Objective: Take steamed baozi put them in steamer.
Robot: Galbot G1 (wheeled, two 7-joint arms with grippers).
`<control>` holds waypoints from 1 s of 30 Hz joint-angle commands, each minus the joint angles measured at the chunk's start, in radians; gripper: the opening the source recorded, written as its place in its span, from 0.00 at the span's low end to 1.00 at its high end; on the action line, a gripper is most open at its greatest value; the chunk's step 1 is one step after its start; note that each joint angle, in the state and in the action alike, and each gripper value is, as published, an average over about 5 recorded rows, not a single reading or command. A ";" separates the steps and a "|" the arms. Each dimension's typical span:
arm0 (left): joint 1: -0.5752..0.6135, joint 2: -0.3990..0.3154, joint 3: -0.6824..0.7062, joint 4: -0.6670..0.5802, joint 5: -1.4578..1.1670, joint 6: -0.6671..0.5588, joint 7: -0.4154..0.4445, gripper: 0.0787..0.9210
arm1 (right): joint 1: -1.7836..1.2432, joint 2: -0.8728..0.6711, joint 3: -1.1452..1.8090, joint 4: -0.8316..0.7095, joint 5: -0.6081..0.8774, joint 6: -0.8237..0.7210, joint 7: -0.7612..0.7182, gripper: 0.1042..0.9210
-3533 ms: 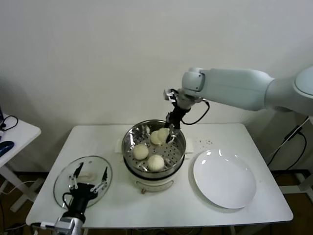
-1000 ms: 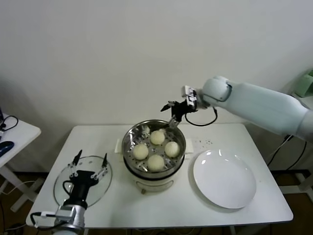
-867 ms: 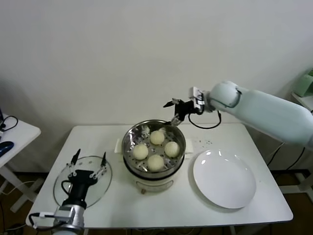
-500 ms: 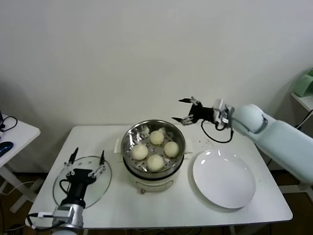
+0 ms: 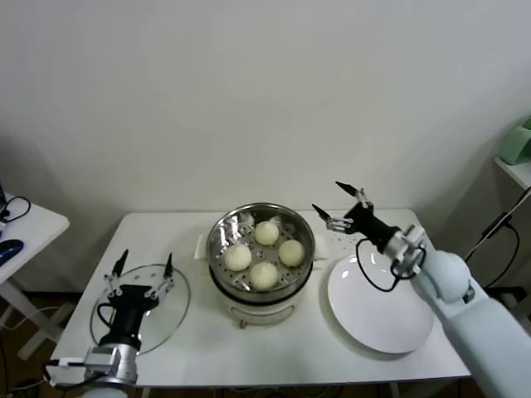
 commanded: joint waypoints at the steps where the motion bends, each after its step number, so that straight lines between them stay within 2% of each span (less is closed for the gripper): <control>1: 0.001 -0.002 -0.023 0.032 -0.024 -0.019 0.026 0.88 | -0.538 0.393 0.417 0.109 -0.115 0.145 -0.003 0.88; 5: 0.004 -0.005 -0.041 0.051 -0.053 -0.022 0.031 0.88 | -0.589 0.448 0.413 0.133 -0.162 0.164 0.008 0.88; 13: 0.010 -0.005 -0.087 0.064 -0.097 -0.024 0.041 0.88 | -0.680 0.495 0.413 0.174 -0.161 0.172 0.017 0.88; 21: 0.005 -0.007 -0.094 0.072 -0.103 -0.023 0.073 0.88 | -0.710 0.496 0.428 0.172 -0.146 0.192 0.015 0.88; 30: -0.015 -0.015 -0.099 0.083 -0.100 -0.006 0.069 0.88 | -0.704 0.488 0.426 0.175 -0.147 0.193 0.012 0.88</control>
